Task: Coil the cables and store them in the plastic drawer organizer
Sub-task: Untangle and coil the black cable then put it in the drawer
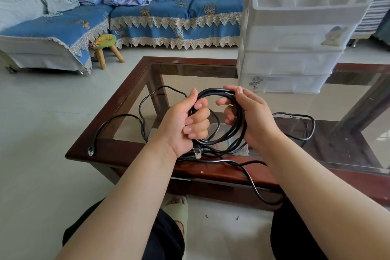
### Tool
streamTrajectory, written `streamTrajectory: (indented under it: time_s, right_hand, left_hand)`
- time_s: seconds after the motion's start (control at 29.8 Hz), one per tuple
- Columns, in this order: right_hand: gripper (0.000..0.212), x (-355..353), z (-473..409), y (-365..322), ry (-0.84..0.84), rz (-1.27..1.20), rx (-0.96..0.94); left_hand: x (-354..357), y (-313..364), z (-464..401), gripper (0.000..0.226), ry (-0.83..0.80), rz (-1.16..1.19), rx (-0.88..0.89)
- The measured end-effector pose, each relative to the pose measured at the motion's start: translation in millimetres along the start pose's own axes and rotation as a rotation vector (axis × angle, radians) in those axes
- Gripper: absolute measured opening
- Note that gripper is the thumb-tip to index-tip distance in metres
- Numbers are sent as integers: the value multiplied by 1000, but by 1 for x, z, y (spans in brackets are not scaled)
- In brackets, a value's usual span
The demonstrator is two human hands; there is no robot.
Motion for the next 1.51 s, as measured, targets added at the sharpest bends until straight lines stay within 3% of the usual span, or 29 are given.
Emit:
streamTrajectory:
  time_s: [0.1,0.2,0.34,0.4,0.5,0.67,0.74,0.8,0.97,1.07,1.17,1.31,1.51]
  right_hand:
    - [49,6,-1,11,-100,11,117]
    - [73,13,4,24,-214,311,193]
    - [60,21,17,48,-435,847,214]
    - [44,19,15,55,-458,1080,177]
    - [30,13,0,41,-319,1097,68]
    - [17,-16,-5,-17,216,588,-199]
    - [16,-26,0,-30,350,707,-285]
    - [19,-26,3,-34,392,1023,-314]
    - [32,0,3,-1,194,1770,-140]
    - [32,28,15,21,-31,1960,-168]
    - [30,50,32,36,-195,1986,-400]
    - [29,60,43,36,-252,1896,-834]
    - [27,64,47,24,-491,1829,-922]
  left_hand:
    - [-4,6,-1,45,31,55,60]
    - [-17,23,0,43,122,152,180]
    - [-37,41,6,42,201,269,291]
    - [-46,49,11,42,221,309,331]
    - [-60,60,18,42,273,336,394]
    - [-86,71,29,43,415,352,464]
    - [-91,70,30,43,469,349,469]
    - [-89,68,29,44,509,290,467]
    - [-63,59,20,45,458,84,448]
    - [-45,54,13,44,392,-58,439]
    - [-30,46,10,43,370,-288,428]
    - [-25,40,10,39,373,-556,374]
    - [-28,34,6,42,344,-673,287]
Point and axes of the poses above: each hand's wrist, its own z-axis away from the middle knuckle, its own x-axis out of the palm, y = z × x, the point moved 6 cm from there along -z, towards the middle knuckle, and after that the axes turned 5 degrees about -z, right-handed, at the moved point
